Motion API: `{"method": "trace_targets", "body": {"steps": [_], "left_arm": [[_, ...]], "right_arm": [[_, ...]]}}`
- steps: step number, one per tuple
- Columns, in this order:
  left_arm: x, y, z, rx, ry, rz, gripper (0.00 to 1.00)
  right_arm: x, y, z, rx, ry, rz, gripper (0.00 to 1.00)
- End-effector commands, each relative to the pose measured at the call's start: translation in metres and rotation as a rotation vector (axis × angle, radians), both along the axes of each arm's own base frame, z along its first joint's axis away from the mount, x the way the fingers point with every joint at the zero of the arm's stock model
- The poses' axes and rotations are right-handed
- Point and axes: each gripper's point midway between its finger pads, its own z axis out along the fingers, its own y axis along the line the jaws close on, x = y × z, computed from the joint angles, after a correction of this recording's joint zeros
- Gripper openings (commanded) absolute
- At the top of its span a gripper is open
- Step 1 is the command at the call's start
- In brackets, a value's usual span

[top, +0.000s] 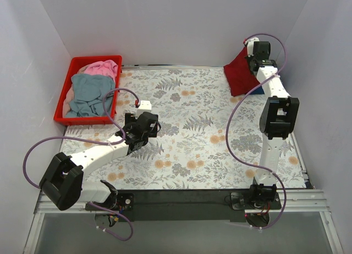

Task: Fold and stack the t-shirts
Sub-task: Neatly place the folded tshirt to the corner

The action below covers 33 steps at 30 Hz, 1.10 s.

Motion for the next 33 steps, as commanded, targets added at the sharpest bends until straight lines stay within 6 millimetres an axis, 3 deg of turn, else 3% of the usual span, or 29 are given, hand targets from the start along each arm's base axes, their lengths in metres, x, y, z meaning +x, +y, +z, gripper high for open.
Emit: {"method": "trace_targets", "body": {"steps": [1,12,23,30,33], "left_arm": [[0.001,0.003,0.004,0.007,-0.029,0.016,0.84],[0.001,0.002,-0.001,0.015,-0.012,0.008,0.84],[0.000,0.002,-0.015,0.046,0.024,0.009,0.84],[0.000,0.002,-0.024,0.065,0.046,0.011,0.83],[0.000,0.002,-0.026,0.067,0.052,0.010,0.84]], "right_arm": [[0.008,-0.021,0.065,-0.005,-0.171,-0.051,0.01],[0.014,-0.039,0.068,0.004,-0.203,-0.079,0.01],[0.020,-0.082,0.028,-0.034,-0.206,-0.191,0.01],[0.021,-0.103,-0.011,-0.080,-0.165,-0.253,0.01],[0.021,-0.113,-0.022,-0.114,-0.160,-0.294,0.10]]}}
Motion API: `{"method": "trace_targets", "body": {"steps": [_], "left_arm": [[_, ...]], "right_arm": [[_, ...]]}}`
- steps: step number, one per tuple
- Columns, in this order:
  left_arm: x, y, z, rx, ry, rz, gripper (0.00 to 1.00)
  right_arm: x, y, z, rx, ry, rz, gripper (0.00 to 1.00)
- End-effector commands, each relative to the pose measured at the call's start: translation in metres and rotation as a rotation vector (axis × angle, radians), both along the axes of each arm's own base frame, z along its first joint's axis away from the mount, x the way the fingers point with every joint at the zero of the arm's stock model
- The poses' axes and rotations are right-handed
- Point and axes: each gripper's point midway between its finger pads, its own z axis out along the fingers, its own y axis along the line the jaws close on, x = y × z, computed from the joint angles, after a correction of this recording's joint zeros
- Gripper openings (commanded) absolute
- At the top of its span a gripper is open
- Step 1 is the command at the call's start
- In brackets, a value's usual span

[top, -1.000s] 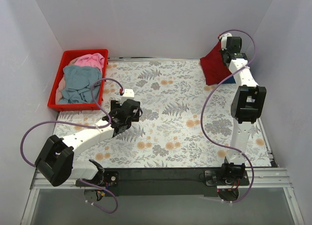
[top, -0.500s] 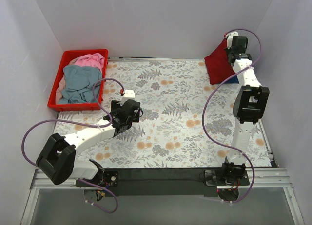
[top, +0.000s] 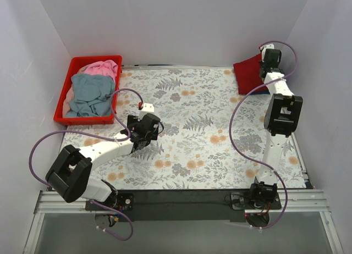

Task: Fold and stack the t-shirts
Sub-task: Neatly place the folded tshirt to the corner

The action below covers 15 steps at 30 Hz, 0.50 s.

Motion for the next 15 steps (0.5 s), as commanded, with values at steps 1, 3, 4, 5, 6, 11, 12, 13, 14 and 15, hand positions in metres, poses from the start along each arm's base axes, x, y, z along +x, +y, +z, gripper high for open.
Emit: {"method": "trace_targets", "body": {"steps": [1,3,4,5,6,11,12,13,14,15], "left_arm": [[0.002,0.001,0.000,0.013,-0.017,0.011,0.84],[0.002,0.001,-0.001,0.016,-0.013,0.011,0.84],[0.003,0.001,-0.001,0.015,-0.014,0.011,0.84],[0.002,0.001,-0.002,0.017,-0.010,0.010,0.84],[0.002,0.001,-0.002,0.016,-0.011,0.010,0.84],[0.002,0.000,0.001,0.010,-0.017,0.009,0.84],[0.003,0.000,0.002,0.007,-0.020,0.009,0.84],[0.003,0.000,0.003,0.006,-0.021,0.009,0.84],[0.003,-0.001,0.004,0.001,-0.025,0.008,0.84],[0.003,-0.001,0.005,-0.002,-0.027,0.007,0.84]], "right_arm": [[0.007,-0.023,0.015,-0.070,-0.095,-0.105,0.13],[0.003,-0.033,0.018,-0.096,-0.111,-0.173,0.18],[0.002,-0.035,0.019,-0.106,-0.117,-0.188,0.24],[-0.003,-0.041,0.022,-0.129,-0.122,-0.231,0.29],[-0.002,-0.045,0.029,-0.142,-0.152,-0.259,0.35],[-0.007,-0.053,0.062,-0.184,-0.217,-0.325,0.67],[-0.008,-0.051,0.073,-0.180,-0.236,-0.322,0.70],[-0.010,-0.048,0.075,-0.176,-0.237,-0.313,0.71],[-0.009,-0.039,0.079,-0.168,-0.242,-0.290,0.72],[-0.012,-0.034,0.094,-0.164,-0.265,-0.278,0.73]]}}
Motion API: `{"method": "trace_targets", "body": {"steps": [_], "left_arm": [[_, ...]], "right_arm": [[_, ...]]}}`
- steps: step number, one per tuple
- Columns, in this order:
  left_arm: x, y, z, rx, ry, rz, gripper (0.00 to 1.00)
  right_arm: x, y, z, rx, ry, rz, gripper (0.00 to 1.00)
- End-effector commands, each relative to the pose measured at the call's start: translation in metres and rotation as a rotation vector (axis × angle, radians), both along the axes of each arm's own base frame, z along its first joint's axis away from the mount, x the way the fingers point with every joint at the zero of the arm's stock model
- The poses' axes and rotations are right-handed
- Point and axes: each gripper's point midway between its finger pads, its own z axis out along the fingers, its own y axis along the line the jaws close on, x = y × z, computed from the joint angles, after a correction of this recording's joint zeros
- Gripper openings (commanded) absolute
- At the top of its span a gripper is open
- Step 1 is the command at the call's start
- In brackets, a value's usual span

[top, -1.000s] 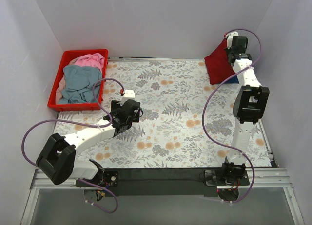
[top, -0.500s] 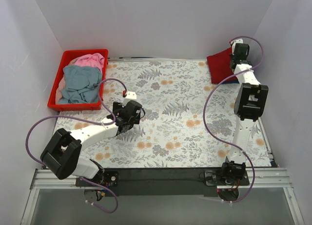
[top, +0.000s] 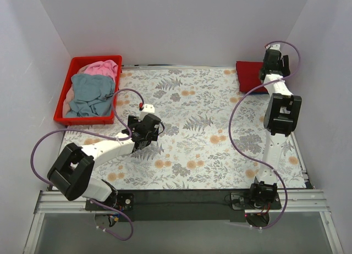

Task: Fold and stack the t-shirts
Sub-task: Neatly place the folded tshirt to the corner, then reset both grippers

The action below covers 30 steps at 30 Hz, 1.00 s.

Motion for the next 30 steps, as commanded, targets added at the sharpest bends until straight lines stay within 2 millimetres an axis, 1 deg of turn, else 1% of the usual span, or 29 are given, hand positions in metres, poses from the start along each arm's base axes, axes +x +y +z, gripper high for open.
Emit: {"method": "trace_targets", "body": {"steps": [1,2,3,4,5,6,7,8,9,10,11,12,13,14,15,17,18,19,20,21,22,23,24,25,26,27,28,29,30], "left_arm": [[0.004,-0.002,0.015,-0.020,-0.053,0.009,0.84],[0.005,-0.001,0.017,-0.024,-0.060,0.011,0.84],[0.005,-0.001,0.020,-0.027,-0.065,0.011,0.84],[0.005,-0.001,0.021,-0.028,-0.068,0.012,0.84],[0.006,-0.002,0.024,-0.033,-0.075,0.014,0.84],[0.006,-0.001,0.028,-0.040,-0.084,0.018,0.84],[0.006,-0.001,0.030,-0.043,-0.084,0.022,0.84],[0.007,-0.002,0.034,-0.051,-0.094,0.025,0.84],[0.007,-0.002,0.039,-0.060,-0.102,0.029,0.84],[0.006,-0.001,0.040,-0.060,-0.098,0.032,0.84],[0.006,-0.001,0.043,-0.071,-0.104,0.042,0.84],[0.007,-0.002,0.048,-0.085,-0.111,0.051,0.84],[0.004,0.000,0.051,-0.091,-0.109,0.058,0.85],[0.004,0.000,0.054,-0.098,-0.114,0.062,0.85],[0.005,0.000,0.063,-0.110,-0.128,0.064,0.86],[0.002,0.005,0.079,-0.115,-0.148,0.081,0.86],[-0.002,0.010,0.084,-0.111,-0.143,0.099,0.86],[-0.001,0.011,0.098,-0.123,-0.169,0.116,0.87],[-0.003,0.013,0.113,-0.154,-0.198,0.126,0.87],[-0.005,0.016,0.121,-0.169,-0.209,0.137,0.88],[-0.009,0.018,0.130,-0.195,-0.216,0.150,0.88],[-0.014,0.021,0.142,-0.224,-0.239,0.153,0.88],[-0.018,0.025,0.149,-0.241,-0.254,0.159,0.88],[-0.023,0.030,0.151,-0.250,-0.257,0.175,0.88],[-0.030,0.038,0.163,-0.277,-0.295,0.189,0.88],[-0.036,0.046,0.158,-0.273,-0.296,0.208,0.88],[-0.039,0.051,0.166,-0.290,-0.327,0.222,0.88],[-0.044,0.060,0.162,-0.279,-0.343,0.242,0.88],[-0.051,0.067,0.170,-0.308,-0.380,0.252,0.88]], "right_arm": [[-0.006,0.013,0.084,-0.024,-0.180,0.000,0.75],[-0.007,0.022,0.088,-0.016,-0.186,0.021,0.78],[-0.013,0.029,0.106,-0.002,-0.223,0.032,0.83],[-0.016,0.036,0.112,0.008,-0.230,0.051,0.84],[-0.021,0.050,0.103,0.025,-0.207,0.085,0.87],[-0.030,0.058,0.128,0.042,-0.258,0.101,0.91],[-0.037,0.066,0.134,0.056,-0.266,0.117,0.93],[-0.042,0.079,0.136,0.080,-0.263,0.148,0.94],[-0.058,0.086,0.149,0.118,-0.297,0.150,0.95],[-0.068,0.089,0.152,0.144,-0.302,0.151,0.95],[-0.078,0.112,0.146,0.181,-0.263,0.197,0.96],[-0.097,0.117,0.156,0.209,-0.280,0.206,0.96],[-0.107,0.125,0.157,0.275,-0.299,0.204,0.96],[-0.118,0.136,0.154,0.331,-0.275,0.241,0.96],[-0.140,0.140,0.161,0.374,-0.295,0.247,0.97],[-0.163,0.156,0.161,0.493,-0.319,0.276,0.98],[-0.185,0.162,0.182,0.522,-0.371,0.311,0.98],[-0.200,0.167,0.164,0.556,-0.343,0.324,0.98],[-0.222,0.176,0.186,0.603,-0.413,0.369,0.98],[-0.233,0.180,0.187,0.617,-0.424,0.391,0.98],[-0.245,0.183,0.176,0.629,-0.407,0.406,0.98],[-0.254,0.190,0.180,0.641,-0.413,0.452,0.98],[-0.272,0.193,0.194,0.641,-0.455,0.492,0.98],[-0.281,0.198,0.197,0.643,-0.462,0.529,0.98],[-0.299,0.204,0.198,0.650,-0.482,0.572,0.99],[-0.307,0.208,0.184,0.669,-0.462,0.590,0.98],[-0.316,0.211,0.197,0.667,-0.502,0.618,0.98],[-0.327,0.213,0.188,0.670,-0.512,0.635,0.98],[-0.332,0.215,0.184,0.675,-0.514,0.645,0.98]]}}
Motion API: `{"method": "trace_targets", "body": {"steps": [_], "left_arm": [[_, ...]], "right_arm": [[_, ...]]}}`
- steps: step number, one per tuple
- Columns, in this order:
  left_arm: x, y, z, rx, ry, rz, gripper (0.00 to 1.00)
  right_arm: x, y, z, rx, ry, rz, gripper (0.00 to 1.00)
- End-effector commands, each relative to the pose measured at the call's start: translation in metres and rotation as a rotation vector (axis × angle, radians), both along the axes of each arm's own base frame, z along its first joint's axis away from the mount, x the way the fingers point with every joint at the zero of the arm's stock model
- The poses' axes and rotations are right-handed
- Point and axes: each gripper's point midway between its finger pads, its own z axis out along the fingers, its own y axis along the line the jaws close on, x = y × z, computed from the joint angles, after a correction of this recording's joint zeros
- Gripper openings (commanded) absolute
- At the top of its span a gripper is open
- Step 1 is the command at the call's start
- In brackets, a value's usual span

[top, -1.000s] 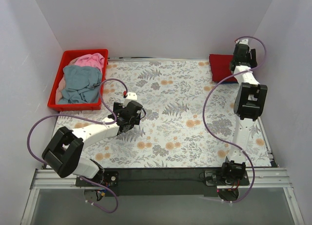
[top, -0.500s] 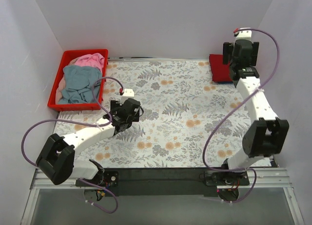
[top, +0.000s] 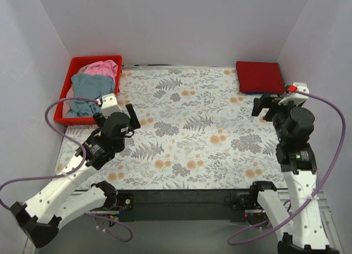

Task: Fold and stack the t-shirts
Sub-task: Reset both grippers

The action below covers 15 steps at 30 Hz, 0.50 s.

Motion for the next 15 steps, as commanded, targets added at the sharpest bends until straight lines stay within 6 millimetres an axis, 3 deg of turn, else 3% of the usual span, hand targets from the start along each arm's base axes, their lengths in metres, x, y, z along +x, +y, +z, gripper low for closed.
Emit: {"method": "trace_targets", "body": {"steps": [1,5,8,15], "left_arm": [[-0.023,0.033,0.000,-0.011,-0.041,0.100,0.88],[-0.038,0.053,-0.009,-0.043,-0.101,0.150,0.96],[-0.044,0.063,-0.004,-0.086,-0.165,0.177,0.98],[-0.045,0.065,-0.017,-0.124,-0.178,0.206,0.98]], "right_arm": [[-0.019,0.022,-0.017,0.041,-0.015,0.111,0.98],[-0.024,0.034,-0.054,0.028,0.016,0.181,0.98],[-0.024,0.040,-0.060,0.033,0.004,0.216,0.99],[-0.024,0.040,-0.068,0.008,-0.010,0.210,0.98]]}}
